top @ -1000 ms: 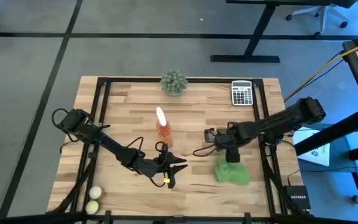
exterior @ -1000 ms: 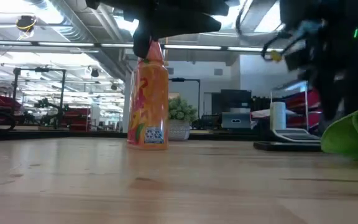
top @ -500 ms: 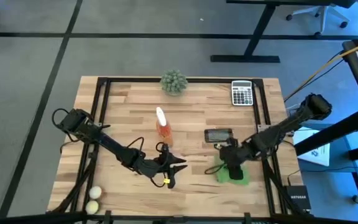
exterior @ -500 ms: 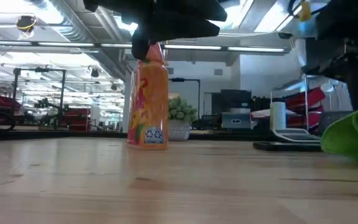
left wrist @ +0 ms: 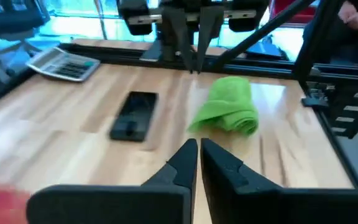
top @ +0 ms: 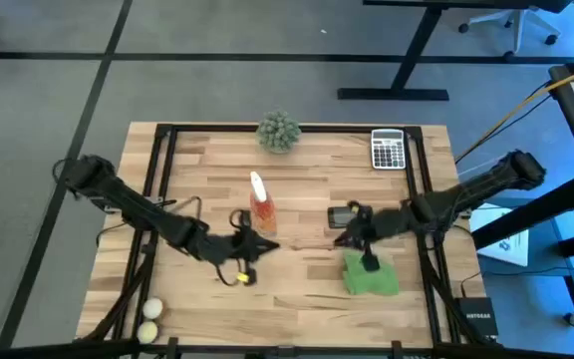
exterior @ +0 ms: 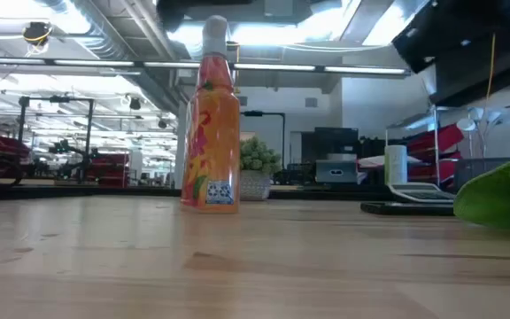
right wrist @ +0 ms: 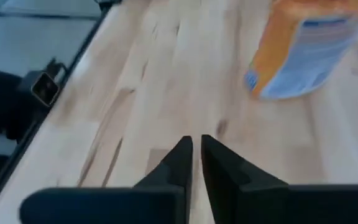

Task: Apply microfiber cloth
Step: Return to Home Position

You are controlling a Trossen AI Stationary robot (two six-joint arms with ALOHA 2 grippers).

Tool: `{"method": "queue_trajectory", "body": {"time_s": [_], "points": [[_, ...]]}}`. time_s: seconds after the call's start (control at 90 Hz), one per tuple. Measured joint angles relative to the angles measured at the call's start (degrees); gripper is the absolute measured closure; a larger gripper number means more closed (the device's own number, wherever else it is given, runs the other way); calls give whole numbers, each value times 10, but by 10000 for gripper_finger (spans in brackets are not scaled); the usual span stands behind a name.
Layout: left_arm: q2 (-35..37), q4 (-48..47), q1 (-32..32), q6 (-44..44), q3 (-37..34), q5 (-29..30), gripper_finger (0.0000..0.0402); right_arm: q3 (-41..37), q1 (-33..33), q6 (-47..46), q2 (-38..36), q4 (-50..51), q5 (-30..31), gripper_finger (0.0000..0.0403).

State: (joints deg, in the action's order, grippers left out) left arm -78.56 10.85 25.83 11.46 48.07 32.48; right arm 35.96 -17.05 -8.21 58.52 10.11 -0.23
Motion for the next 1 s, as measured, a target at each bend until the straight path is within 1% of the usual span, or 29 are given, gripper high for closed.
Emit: {"method": "queue_trajectory", "body": {"time_s": [0.067,0.1,0.133,0.178,0.256,0.311,0.344,0.433,0.533,0.622,0.8,0.911,1.0], "points": [[53,2,-18,-2,-40,-48,401,-7,38,20,-27,0,-41,400],[77,1,-28,5,-59,-69,401,-10,52,24,-41,-1,-50,398],[99,-4,-36,25,-76,-77,401,-12,64,24,-55,3,-51,396],[129,-25,-45,48,-97,-75,401,-12,76,24,-69,13,-46,392],[174,-67,-59,78,-122,-48,401,-12,88,16,-87,32,-33,387],[199,-75,-64,121,-136,-39,401,-12,91,-20,-94,41,-30,386],[211,-76,-66,128,-146,-37,401,-12,92,-24,-95,42,-29,386],[235,-86,-71,96,-169,-32,401,-13,92,20,-99,69,-32,386],[274,-86,-86,88,-201,-9,400,-15,102,40,-110,61,-25,386],[314,-74,-97,71,-233,-6,400,-30,116,55,-139,48,-35,386],[386,-10,-123,33,-294,-46,400,-114,155,53,-209,-57,-61,386],[432,22,-141,20,-331,-59,400,-167,187,43,-255,-76,-64,386],[465,23,-155,20,-352,-57,400,-198,213,40,-296,-91,-60,386]]}}
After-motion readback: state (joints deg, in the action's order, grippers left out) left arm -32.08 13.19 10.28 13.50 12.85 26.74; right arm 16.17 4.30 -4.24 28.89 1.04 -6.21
